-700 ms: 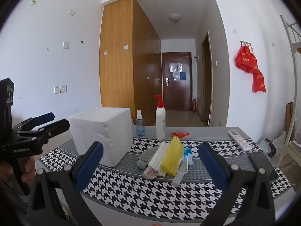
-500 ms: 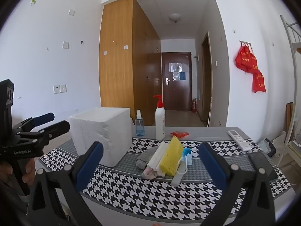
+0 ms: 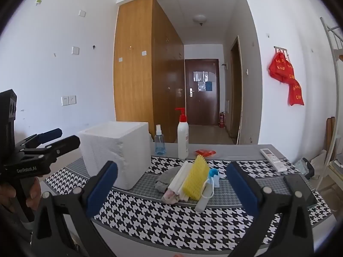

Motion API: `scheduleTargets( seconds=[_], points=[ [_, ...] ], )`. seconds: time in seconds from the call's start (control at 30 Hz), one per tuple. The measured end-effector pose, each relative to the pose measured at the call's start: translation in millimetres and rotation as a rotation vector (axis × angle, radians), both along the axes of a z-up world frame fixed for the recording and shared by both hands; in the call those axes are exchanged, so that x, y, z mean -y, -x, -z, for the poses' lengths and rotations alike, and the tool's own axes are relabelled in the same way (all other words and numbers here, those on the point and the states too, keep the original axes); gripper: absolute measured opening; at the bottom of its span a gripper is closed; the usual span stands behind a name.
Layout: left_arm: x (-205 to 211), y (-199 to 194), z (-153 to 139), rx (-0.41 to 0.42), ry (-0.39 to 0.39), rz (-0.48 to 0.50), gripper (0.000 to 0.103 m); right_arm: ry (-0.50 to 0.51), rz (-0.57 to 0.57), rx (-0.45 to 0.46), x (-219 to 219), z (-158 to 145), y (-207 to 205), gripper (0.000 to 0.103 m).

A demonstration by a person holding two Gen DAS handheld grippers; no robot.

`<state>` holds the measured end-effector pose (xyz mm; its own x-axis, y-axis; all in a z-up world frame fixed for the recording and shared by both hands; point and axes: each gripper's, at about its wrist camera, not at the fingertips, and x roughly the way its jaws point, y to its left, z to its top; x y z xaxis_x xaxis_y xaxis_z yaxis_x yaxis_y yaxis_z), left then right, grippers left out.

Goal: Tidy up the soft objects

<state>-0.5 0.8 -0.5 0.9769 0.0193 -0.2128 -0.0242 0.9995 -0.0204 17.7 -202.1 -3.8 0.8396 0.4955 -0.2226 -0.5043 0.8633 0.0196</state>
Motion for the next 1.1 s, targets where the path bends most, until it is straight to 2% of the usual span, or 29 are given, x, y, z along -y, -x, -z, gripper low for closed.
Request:
scheduleTargets(
  seconds=[0.2, 1.1],
  points=[
    [-0.8, -0.7, -0.3, 0.000, 0.017, 0.004, 0.102, -0.002, 0.001, 0.001, 1.0, 0.3, -0.3, 0.102],
    [0.4, -9.6, 1.8, -0.006, 0.001, -0.003, 0.102, 0.007, 0.008, -0.003, 2.0, -2.1, -2.3, 0.102]
  ],
)
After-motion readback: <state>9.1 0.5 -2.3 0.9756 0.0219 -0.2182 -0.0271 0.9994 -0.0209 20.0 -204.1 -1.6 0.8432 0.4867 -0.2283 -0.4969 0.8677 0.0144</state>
